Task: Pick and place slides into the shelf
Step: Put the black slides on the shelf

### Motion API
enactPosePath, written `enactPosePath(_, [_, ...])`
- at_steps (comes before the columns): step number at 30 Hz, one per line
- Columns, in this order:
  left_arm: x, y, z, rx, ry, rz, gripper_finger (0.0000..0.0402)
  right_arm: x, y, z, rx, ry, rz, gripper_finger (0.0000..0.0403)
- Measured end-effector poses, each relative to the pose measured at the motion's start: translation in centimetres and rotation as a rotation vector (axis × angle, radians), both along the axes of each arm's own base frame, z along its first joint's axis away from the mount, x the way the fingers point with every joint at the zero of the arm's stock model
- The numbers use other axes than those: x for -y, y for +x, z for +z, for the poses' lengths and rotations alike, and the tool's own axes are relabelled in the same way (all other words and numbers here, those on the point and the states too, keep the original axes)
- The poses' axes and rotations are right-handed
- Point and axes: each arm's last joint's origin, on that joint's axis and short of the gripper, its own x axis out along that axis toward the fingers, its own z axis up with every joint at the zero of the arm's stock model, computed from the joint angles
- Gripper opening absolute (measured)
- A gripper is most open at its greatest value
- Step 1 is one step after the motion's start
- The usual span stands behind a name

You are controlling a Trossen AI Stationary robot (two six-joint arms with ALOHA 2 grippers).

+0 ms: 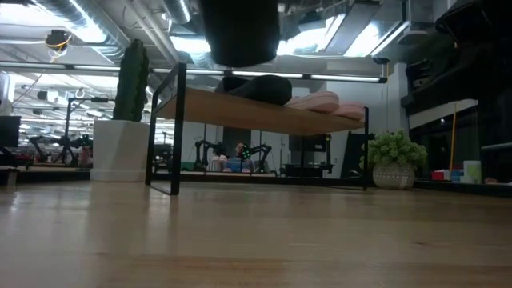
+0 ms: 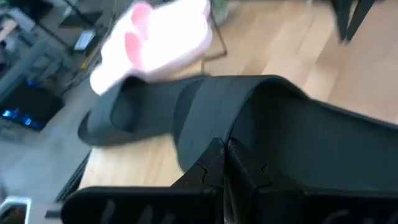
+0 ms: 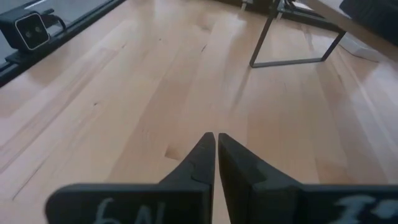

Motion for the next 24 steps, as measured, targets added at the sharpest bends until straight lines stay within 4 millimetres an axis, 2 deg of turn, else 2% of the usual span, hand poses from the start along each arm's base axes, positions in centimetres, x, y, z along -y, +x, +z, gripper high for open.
enactPosePath(3, [-0.3,-1.3,0.6,0.069,-0.01,-0.032,0.0,0.0,0.0,0.1,0.011,0.005,0.0,0.0023])
enactPosePath(9, [-1.8,-3.5,-0.8,0.172,-0.052,-0.03,0.0,0.0,0.1,0.2,0.019,0.008,0.001,0.0023])
enactPosePath(12, [-3.0,-4.1,-0.2,0.233,-0.07,-0.007,0.0,0.0,0.1,0.2,0.019,0.009,0.0,0.0023])
enactPosePath(15, [-4.1,-4.1,0.8,0.264,-0.062,0.022,0.0,0.0,0.1,0.2,0.019,0.009,0.0,0.0023])
enactPosePath(24, [-6.9,-3.3,1.3,0.246,0.026,0.105,0.0,0.0,0.1,0.2,0.018,0.007,0.001,0.0023])
